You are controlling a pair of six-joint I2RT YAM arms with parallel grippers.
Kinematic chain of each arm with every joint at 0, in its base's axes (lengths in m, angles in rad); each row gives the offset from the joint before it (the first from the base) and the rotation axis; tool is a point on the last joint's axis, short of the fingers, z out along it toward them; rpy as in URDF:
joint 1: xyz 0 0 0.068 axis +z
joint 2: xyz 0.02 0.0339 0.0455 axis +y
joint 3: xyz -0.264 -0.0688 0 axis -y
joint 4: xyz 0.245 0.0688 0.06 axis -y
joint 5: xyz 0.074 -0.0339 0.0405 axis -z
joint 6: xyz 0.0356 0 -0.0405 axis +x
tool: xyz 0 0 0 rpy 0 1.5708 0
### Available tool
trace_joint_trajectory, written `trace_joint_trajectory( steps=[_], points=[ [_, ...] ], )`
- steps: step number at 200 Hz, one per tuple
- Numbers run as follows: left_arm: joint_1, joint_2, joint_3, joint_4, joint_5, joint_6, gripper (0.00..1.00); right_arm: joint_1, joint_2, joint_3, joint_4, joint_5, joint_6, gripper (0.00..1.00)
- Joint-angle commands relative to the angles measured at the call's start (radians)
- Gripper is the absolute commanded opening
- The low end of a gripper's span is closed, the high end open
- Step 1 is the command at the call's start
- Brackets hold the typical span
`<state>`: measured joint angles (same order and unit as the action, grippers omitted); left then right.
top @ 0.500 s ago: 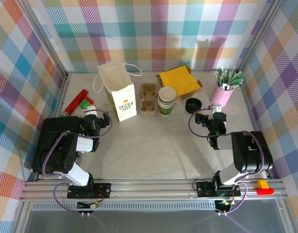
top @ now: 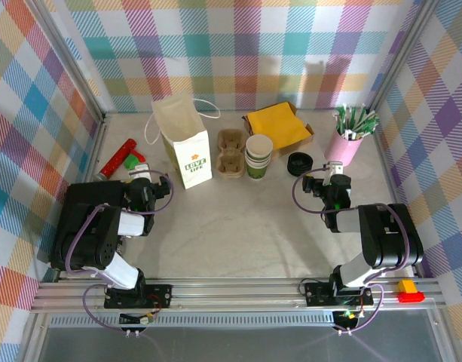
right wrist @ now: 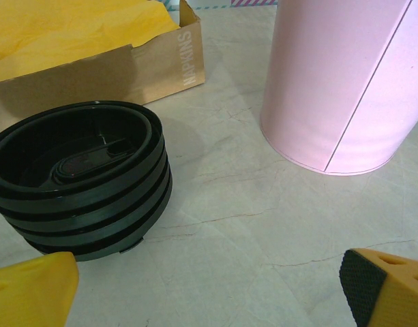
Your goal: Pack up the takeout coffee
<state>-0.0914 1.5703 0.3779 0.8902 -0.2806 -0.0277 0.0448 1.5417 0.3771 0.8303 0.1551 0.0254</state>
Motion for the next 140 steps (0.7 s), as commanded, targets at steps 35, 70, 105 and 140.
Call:
trace_joint_trajectory(
  steps=[35, 70, 105, 140],
  points=[
    [-0.022, -0.042, -0.069, 0.127, -0.039, 0.028, 1.00, -0.005, -0.053, -0.033, 0.086, 0.012, 0.018, 0.99],
    [-0.050, -0.210, -0.143, 0.092, -0.124, 0.021, 1.00, -0.006, -0.175, -0.081, 0.060, 0.026, 0.024, 0.99],
    [-0.052, -0.492, -0.100, -0.291, -0.178, -0.068, 1.00, -0.006, -0.415, 0.052, -0.469, 0.069, 0.141, 0.99],
    [-0.053, -0.742, 0.012, -0.745, -0.244, -0.275, 1.00, -0.005, -0.565, 0.299, -1.069, 0.028, 0.464, 0.99]
  ],
)
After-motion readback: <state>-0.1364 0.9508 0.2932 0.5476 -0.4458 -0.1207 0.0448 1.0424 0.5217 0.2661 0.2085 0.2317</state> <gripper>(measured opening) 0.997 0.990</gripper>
